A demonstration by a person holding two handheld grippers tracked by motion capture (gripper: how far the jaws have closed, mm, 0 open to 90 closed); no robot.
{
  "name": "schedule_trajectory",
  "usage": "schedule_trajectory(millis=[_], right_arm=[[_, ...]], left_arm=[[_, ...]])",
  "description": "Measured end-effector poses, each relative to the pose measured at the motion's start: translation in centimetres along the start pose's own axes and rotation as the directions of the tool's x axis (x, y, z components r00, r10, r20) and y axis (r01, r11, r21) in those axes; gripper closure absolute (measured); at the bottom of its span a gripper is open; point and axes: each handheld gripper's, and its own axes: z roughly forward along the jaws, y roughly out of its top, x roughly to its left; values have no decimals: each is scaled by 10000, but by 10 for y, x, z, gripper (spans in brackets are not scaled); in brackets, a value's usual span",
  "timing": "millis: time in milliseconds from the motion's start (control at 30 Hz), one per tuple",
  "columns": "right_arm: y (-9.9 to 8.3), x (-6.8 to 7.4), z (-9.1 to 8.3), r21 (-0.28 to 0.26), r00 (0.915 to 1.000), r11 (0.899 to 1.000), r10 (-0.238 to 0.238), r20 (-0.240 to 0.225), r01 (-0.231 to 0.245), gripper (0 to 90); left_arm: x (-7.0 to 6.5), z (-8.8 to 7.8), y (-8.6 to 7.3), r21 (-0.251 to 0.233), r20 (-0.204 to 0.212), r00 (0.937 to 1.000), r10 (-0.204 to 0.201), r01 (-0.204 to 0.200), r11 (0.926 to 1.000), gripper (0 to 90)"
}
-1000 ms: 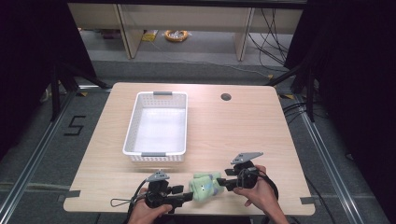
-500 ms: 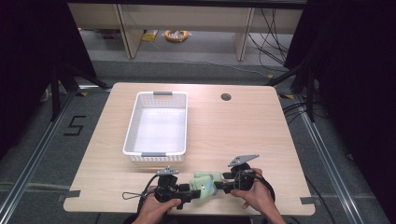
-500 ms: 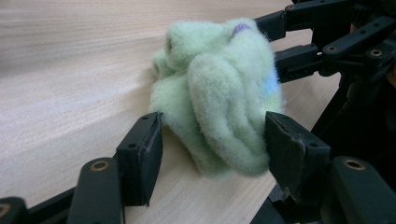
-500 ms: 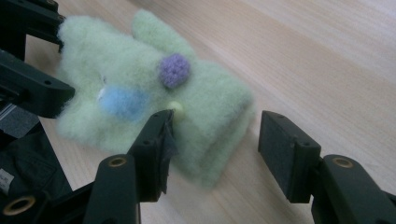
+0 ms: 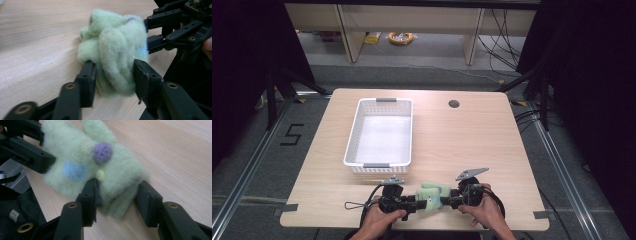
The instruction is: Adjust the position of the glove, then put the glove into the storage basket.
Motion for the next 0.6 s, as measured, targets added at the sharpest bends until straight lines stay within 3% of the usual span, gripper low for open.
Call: schedule_trajectory(millis=[67,233,333,433,467,600], right_arm=[[-1,-1,0,-29,9997,10000,20,-241,-21,599],[-3,-3,-1,-164,9984,9998,-76,-561,67,675],[-3,-1,-4,-261,9993,9996,-55,-381,45,703],[-3,-2,-4,-265,9987,9996,-79,-502,66,716],[-3,-3,-5,-309,9978,9995,-111,-651,91,720],[-3,-1,-8,-405,9987,9992,10,-517,-31,733]], left_arm=[[1,1,0,-9,126,9999,-112,112,9999,592],[0,3,0,-40,258,9996,77,-76,10000,674],[0,3,0,-55,326,9994,120,-118,9999,706],[0,2,0,-66,376,9992,122,-119,9999,726],[0,1,1,-57,389,9991,180,-178,9998,730],[-5,0,2,-72,420,9978,523,-520,9986,744]])
